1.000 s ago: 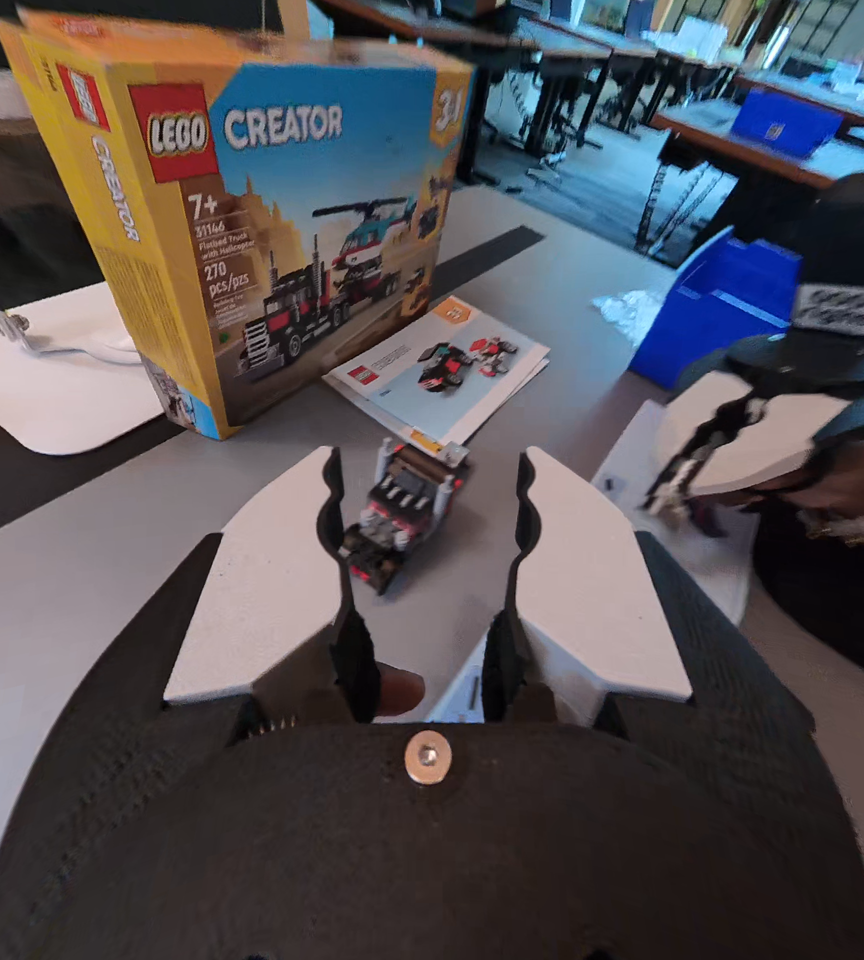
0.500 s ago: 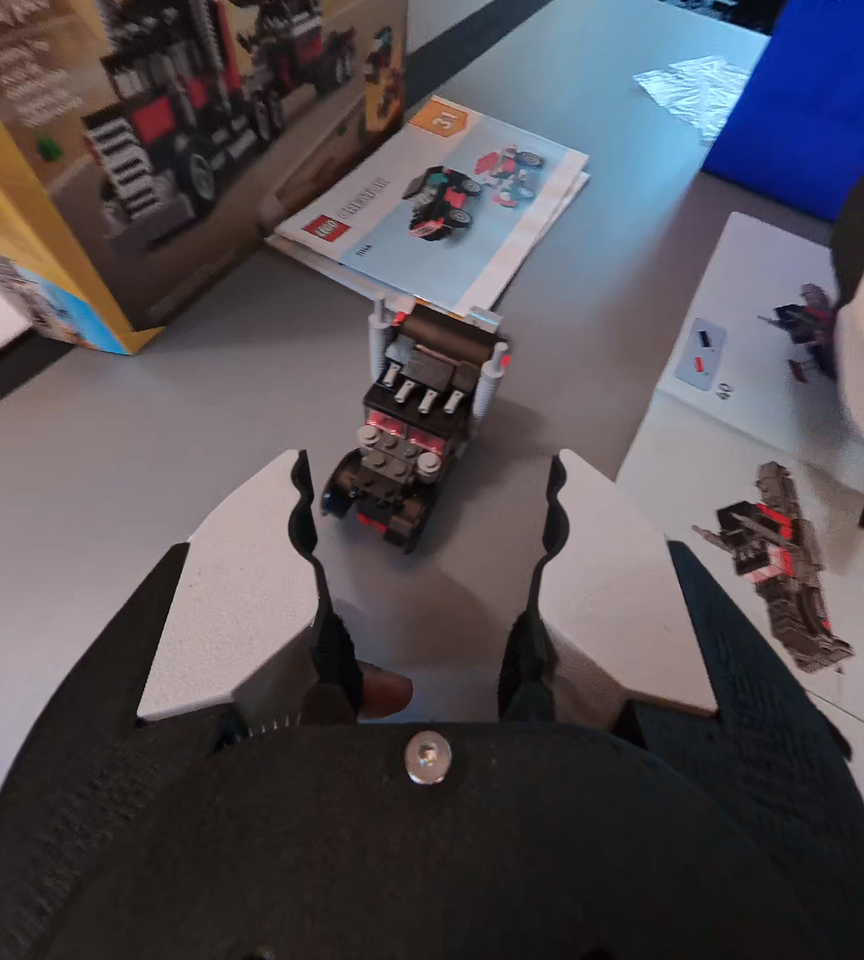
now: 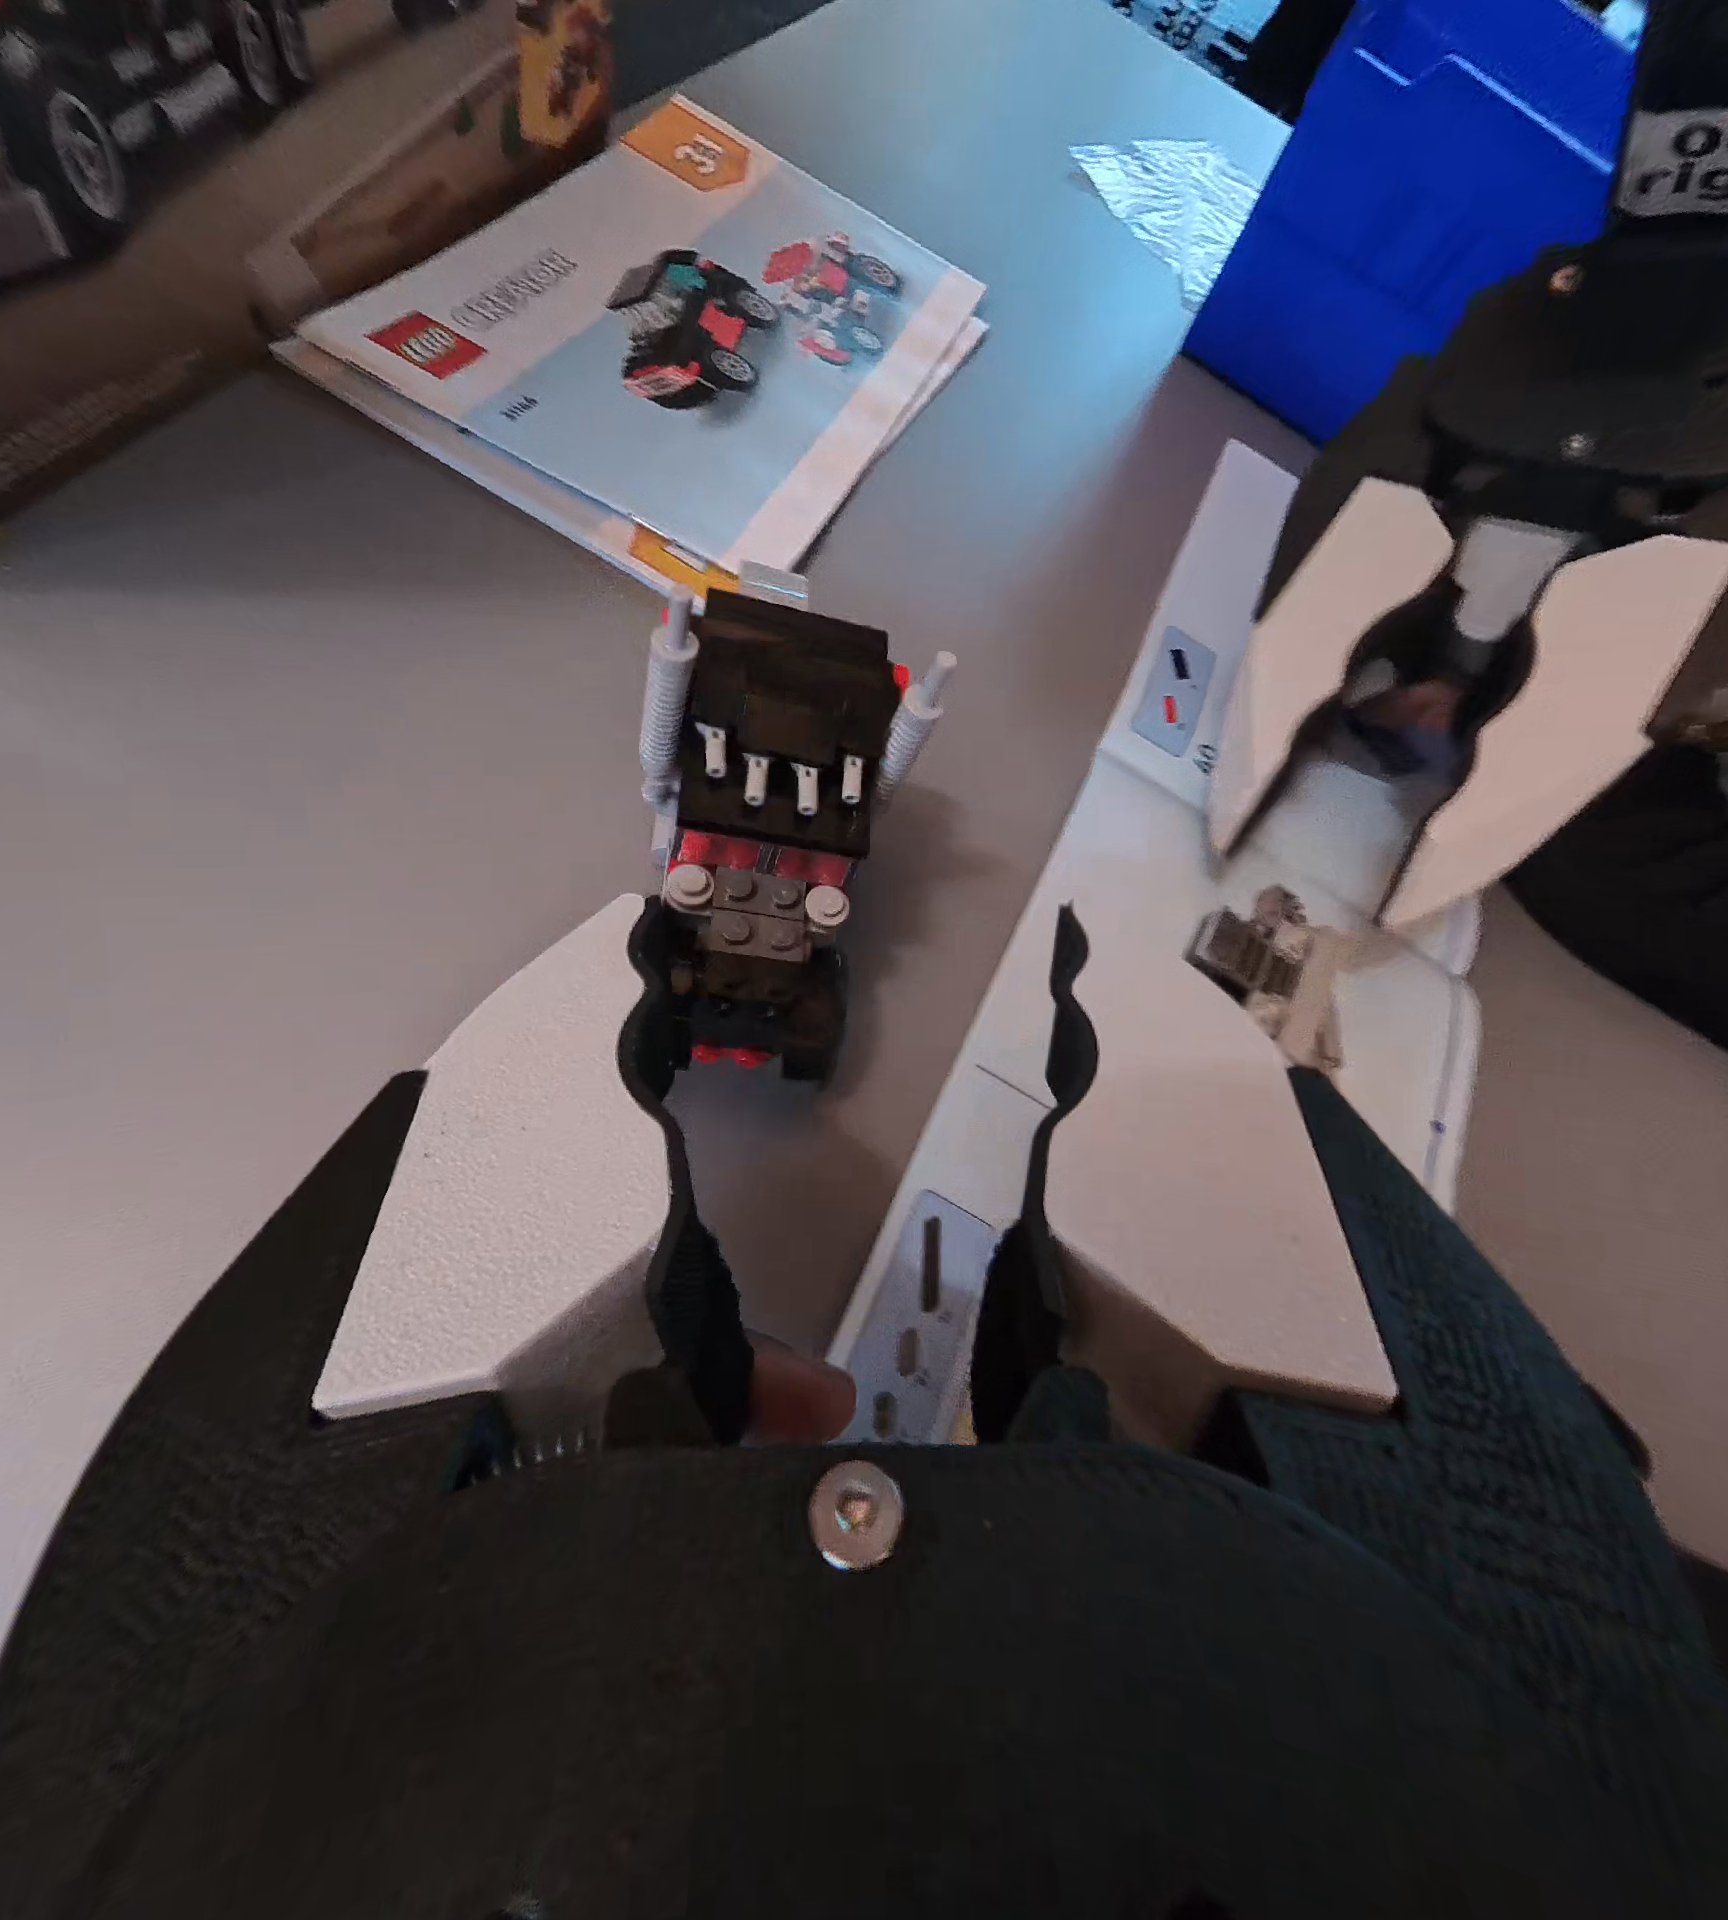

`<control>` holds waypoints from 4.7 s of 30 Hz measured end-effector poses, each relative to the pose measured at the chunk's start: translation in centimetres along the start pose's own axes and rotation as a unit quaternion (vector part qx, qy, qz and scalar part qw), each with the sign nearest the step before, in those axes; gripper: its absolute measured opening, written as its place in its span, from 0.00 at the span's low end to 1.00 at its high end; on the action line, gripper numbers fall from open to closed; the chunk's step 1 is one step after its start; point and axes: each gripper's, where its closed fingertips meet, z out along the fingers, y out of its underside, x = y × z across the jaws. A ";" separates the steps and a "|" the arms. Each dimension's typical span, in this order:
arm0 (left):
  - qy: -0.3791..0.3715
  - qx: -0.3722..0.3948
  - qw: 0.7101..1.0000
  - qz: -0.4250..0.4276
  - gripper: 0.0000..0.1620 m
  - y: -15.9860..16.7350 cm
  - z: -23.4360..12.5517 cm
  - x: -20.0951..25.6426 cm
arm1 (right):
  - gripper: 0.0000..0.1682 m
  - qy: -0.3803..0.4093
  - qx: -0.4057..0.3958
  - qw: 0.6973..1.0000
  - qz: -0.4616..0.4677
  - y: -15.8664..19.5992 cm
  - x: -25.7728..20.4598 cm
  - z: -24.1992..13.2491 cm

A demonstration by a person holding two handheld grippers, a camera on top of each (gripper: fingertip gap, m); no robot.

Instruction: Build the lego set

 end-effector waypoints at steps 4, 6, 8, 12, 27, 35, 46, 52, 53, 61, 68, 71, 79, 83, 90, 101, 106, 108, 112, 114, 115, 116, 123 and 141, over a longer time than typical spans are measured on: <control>0.008 -0.025 1.000 -0.014 0.40 0.6 -0.7 0.2 | 0.26 0.094 0.070 0.990 -0.074 -2.6 1.8 -0.9; -0.025 -0.029 0.999 -0.018 0.42 0.9 -0.8 -0.9 | 0.30 0.143 0.106 0.978 -0.107 -4.2 2.6 -1.0; -0.008 -0.049 0.998 -0.026 0.43 1.8 -0.6 -0.6 | 0.36 0.184 0.111 0.968 -0.130 -5.2 3.4 -0.5; 0.042 -0.064 0.997 -0.032 0.43 2.4 -0.5 0.9 | 0.38 0.248 0.100 0.950 -0.159 -7.0 5.1 1.2; 0.150 -0.067 0.986 -0.028 0.41 2.8 -1.0 4.0 | 0.28 0.171 0.102 0.974 -0.111 -7.6 6.0 3.5; -0.010 0.130 0.960 0.248 0.56 -3.9 -4.5 4.1 | 0.27 -0.060 0.190 0.979 0.037 -10.2 2.6 -0.6; -0.175 0.160 0.878 0.415 0.56 -4.7 -1.9 5.5 | 0.27 -0.158 0.228 0.953 0.122 -10.2 2.7 -2.7; -0.320 0.167 0.741 0.567 0.54 -6.6 0.6 8.0 | 0.27 -0.195 0.279 0.924 0.176 -11.2 2.7 -3.3; -0.337 0.167 0.727 0.574 0.52 -7.0 0.8 8.1 | 0.27 -0.202 0.285 0.919 0.182 -11.3 2.5 -3.3; -0.346 0.212 0.694 0.595 0.33 -8.4 0.3 9.9 | 0.21 -0.275 0.316 0.881 0.219 -12.1 1.1 -3.6; -0.320 0.229 0.699 0.597 0.28 -8.3 -0.2 10.7 | 0.26 -0.311 0.314 0.873 0.206 -12.5 0.1 -4.0; -0.326 0.230 0.695 0.599 0.26 -8.1 -0.8 10.6 | 0.32 -0.309 0.320 0.875 0.192 -12.6 0.1 -4.5; -0.355 0.220 0.697 0.583 0.26 -8.0 -2.4 9.4 | 0.35 -0.265 0.322 0.906 0.076 -12.0 -1.3 -6.0; -0.364 0.213 0.711 0.563 0.26 -8.0 -2.6 8.6 | 0.33 -0.147 0.309 0.936 -0.087 -11.9 -2.7 -6.3; -0.388 0.192 0.725 0.537 0.26 -8.0 -2.7 7.4 | 0.32 0.091 0.214 0.946 -0.227 -11.1 -2.3 -3.5; -0.407 0.172 0.714 0.544 0.26 -7.9 -2.5 7.2 | 0.27 0.103 0.213 0.952 -0.196 -11.1 -1.9 -2.1; -0.420 0.169 0.700 0.552 0.28 -8.1 -2.5 7.2 | 0.26 0.126 0.208 0.948 -0.206 -11.1 -1.8 -2.2; -0.430 0.160 0.692 0.557 0.30 -8.1 -2.5 7.1 | 0.26 0.138 0.198 0.948 -0.209 -11.1 -1.7 -2.1; -0.443 0.142 0.699 0.544 0.35 -8.0 -2.5 6.4 | 0.26 0.153 0.192 0.947 -0.207 -11.1 -1.6 -2.2; -0.435 0.149 0.708 0.536 0.35 -8.0 -2.6 6.5 | 0.26 0.155 0.194 0.947 -0.203 -11.2 -1.7 -2.3; -0.429 0.157 0.710 0.535 0.34 -8.1 -2.6 6.7 | 0.26 0.153 0.194 0.948 -0.200 -11.2 -1.8 -2.3; -0.420 0.167 0.713 0.536 0.32 -8.1 -2.6 7.0 | 0.26 0.149 0.193 0.950 -0.196 -11.2 -1.9 -2.3; -0.365 0.210 0.758 0.498 0.26 -8.2 -2.5 8.1 | 0.26 0.146 0.187 0.955 -0.176 -11.2 -1.9 -2.3; -0.316 0.255 0.802 0.438 0.24 -8.6 -3.6 8.8 | 0.28 0.113 0.207 0.955 -0.180 -12.1 -3.6 -2.8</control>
